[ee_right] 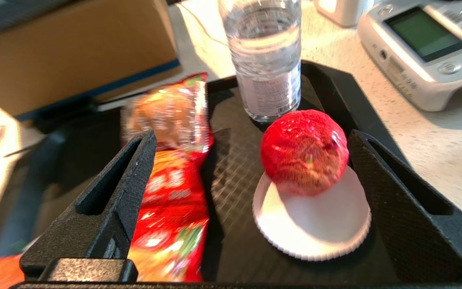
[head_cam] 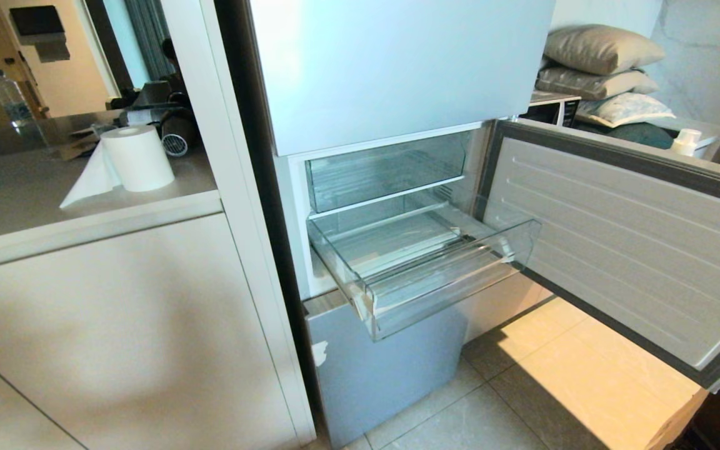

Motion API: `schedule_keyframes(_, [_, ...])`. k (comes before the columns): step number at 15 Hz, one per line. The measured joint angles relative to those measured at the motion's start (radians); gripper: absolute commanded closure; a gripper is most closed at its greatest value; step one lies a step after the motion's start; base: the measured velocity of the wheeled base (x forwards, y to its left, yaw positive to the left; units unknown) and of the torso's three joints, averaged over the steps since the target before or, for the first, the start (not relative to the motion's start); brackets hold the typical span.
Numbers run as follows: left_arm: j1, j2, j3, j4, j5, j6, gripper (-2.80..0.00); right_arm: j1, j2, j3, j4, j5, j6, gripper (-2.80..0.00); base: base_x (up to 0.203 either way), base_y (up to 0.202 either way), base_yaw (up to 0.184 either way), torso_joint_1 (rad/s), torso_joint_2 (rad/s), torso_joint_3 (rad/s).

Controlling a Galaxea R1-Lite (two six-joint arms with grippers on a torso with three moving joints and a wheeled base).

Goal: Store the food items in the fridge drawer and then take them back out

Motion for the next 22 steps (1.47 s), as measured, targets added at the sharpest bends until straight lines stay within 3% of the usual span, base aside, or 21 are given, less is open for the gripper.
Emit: schedule_keyframes(22, [0.0,0.0,0.0,0.0,0.0,0.0,0.0,-0.06,0.319,-0.278,-0.001,-0.004,-0.04,-2.8,0.0,0.0,0.0,0.0,0.0,0.0])
